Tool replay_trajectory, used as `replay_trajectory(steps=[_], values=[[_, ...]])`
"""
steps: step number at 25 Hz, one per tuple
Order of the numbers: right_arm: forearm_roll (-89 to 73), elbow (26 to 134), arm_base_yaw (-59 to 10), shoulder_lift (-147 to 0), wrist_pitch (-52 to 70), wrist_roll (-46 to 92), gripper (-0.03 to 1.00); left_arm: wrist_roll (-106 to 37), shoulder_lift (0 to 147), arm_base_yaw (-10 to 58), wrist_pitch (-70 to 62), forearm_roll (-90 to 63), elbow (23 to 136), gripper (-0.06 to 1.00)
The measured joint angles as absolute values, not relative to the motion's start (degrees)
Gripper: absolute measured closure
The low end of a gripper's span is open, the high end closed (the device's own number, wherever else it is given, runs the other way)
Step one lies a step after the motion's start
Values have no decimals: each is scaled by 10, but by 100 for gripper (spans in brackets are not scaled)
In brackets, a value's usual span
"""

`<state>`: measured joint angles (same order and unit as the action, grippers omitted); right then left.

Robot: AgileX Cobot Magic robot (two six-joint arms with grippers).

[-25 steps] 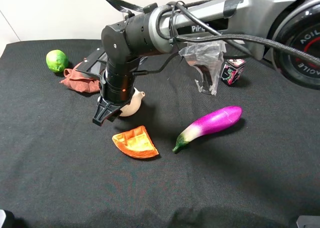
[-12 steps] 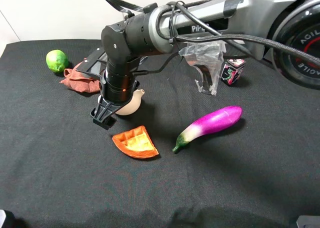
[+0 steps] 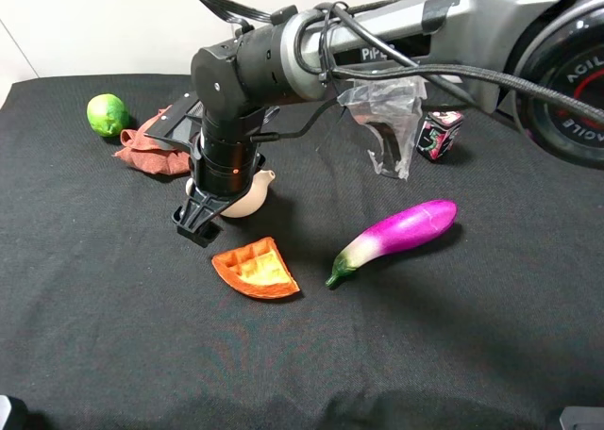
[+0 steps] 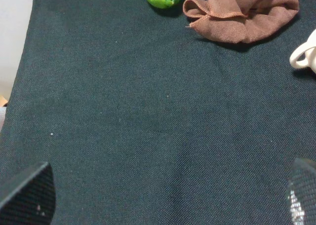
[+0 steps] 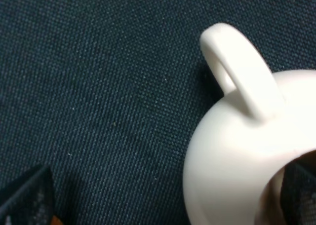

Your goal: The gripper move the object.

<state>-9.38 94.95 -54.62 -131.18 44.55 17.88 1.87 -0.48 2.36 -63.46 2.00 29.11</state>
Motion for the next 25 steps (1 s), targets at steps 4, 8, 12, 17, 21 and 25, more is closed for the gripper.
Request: replay_trajectory(steps=[4, 8, 12, 17, 21, 25], values=[[-94, 950, -546, -1312, 447, 179, 27, 19, -5, 24, -635, 20, 291, -5], [-94, 950, -546, -1311, 448, 179, 27, 19, -5, 24, -635, 20, 291, -5], [-94, 950, -546, -1300, 451, 179, 27, 19, -5, 24, -635, 20, 291, -5], [-93, 951, -546, -1281, 461, 179, 27, 19, -5, 24, -635, 20, 291, -5], [-89, 951, -546, -1266, 466, 179, 27, 19, -5, 24, -635, 20, 291, -5], [-75, 953, -546, -1242, 480, 179, 27, 19, -5, 24, -635, 20, 291, -5]])
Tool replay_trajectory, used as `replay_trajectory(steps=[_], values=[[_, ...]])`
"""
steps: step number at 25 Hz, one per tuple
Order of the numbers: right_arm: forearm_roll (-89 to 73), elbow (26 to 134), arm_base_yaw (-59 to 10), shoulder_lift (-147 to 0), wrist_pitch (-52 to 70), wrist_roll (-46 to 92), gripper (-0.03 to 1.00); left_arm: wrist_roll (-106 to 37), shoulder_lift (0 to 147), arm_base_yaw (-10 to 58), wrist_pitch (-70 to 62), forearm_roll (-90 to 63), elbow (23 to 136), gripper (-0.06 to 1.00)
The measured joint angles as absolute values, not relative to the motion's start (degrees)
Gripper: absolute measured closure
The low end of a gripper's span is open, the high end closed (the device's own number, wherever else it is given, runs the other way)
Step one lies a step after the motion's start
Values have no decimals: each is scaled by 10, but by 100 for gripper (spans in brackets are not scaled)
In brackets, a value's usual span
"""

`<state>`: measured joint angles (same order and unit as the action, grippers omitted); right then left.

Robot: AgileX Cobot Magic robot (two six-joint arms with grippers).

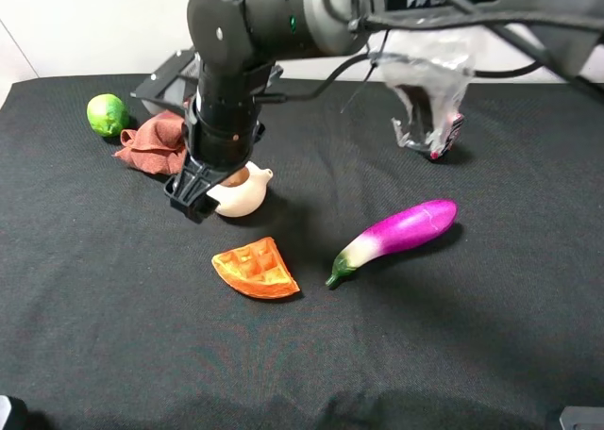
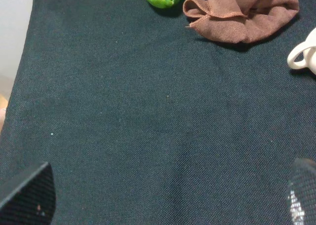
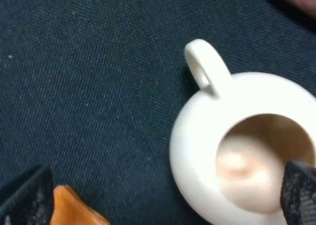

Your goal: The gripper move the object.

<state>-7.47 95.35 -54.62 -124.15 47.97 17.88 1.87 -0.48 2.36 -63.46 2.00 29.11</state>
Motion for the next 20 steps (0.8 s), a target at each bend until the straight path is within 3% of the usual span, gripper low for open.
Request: replay_trajectory(steps=[8, 20], values=[[-55, 955, -525, -1185, 521, 175, 27, 19, -5, 24, -635, 20, 291, -5], [-57, 955, -377, -1129, 627, 171, 27, 19, -5, 24, -635, 20, 291, -5]])
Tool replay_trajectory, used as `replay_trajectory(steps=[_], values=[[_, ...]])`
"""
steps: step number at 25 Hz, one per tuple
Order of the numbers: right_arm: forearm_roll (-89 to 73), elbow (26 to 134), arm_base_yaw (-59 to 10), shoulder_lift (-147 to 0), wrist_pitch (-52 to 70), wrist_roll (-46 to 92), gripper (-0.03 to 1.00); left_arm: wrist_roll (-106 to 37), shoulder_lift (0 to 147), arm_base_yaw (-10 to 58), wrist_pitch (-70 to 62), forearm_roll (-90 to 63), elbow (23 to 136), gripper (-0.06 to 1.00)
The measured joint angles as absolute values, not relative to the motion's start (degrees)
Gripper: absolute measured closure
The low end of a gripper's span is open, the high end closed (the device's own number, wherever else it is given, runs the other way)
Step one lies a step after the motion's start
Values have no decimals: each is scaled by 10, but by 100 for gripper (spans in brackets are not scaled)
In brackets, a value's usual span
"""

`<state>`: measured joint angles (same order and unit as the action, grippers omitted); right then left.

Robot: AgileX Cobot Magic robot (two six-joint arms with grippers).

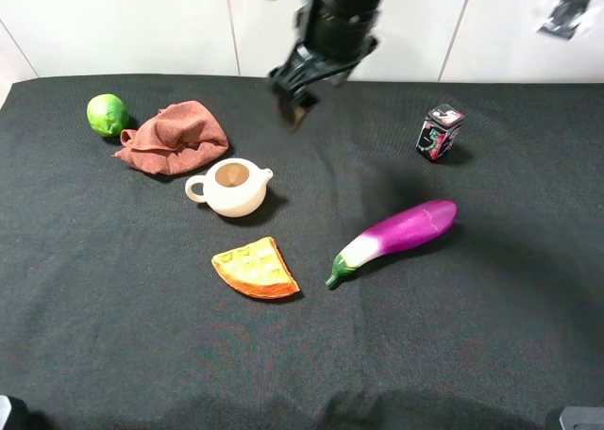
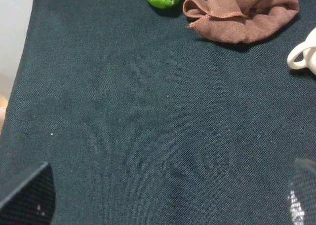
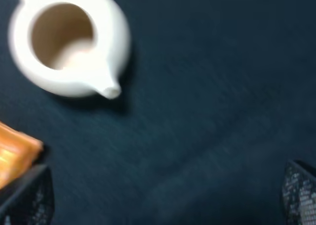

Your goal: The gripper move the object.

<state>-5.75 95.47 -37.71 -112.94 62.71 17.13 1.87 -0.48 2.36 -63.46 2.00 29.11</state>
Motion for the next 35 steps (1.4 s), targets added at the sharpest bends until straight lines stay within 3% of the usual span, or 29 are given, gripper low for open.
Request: replay_trajectory(steps=[12, 19, 35], values=[[-73, 952, -183, -1072, 697, 165, 27, 19, -5, 24, -635, 20, 291, -5], [-73, 890, -85, -1015, 698, 165, 27, 19, -5, 24, -635, 20, 291, -5], [-83, 493, 52, -657, 580, 142, 27, 19, -5, 24, -634, 20, 291, -5]])
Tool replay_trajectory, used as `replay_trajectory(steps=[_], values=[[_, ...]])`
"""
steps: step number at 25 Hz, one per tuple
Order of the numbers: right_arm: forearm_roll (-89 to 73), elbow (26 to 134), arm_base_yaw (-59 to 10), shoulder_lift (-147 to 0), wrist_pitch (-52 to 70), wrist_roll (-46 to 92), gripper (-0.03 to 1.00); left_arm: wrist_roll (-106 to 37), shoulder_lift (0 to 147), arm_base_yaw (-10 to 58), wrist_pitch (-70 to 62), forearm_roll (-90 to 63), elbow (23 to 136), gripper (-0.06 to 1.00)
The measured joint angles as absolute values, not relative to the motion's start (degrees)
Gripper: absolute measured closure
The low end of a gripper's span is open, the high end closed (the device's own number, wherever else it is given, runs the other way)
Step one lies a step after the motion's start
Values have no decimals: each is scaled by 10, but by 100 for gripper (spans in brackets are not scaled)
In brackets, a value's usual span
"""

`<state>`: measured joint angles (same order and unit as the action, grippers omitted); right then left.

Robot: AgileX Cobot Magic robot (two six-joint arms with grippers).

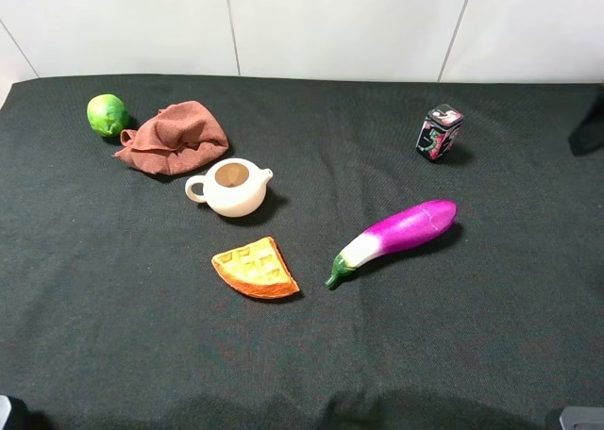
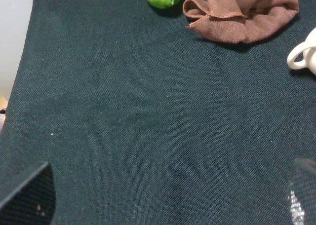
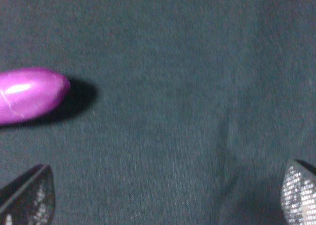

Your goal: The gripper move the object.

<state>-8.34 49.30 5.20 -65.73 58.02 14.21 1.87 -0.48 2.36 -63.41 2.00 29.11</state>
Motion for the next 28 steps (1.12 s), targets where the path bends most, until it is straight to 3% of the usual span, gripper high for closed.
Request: replay_trajectory(steps=[11, 28], values=[[-51, 316, 57, -303, 550, 104, 27, 19, -5, 24, -634, 20, 291, -5], [-32, 287, 57, -46, 592, 105, 27, 19, -5, 24, -634, 20, 291, -5]])
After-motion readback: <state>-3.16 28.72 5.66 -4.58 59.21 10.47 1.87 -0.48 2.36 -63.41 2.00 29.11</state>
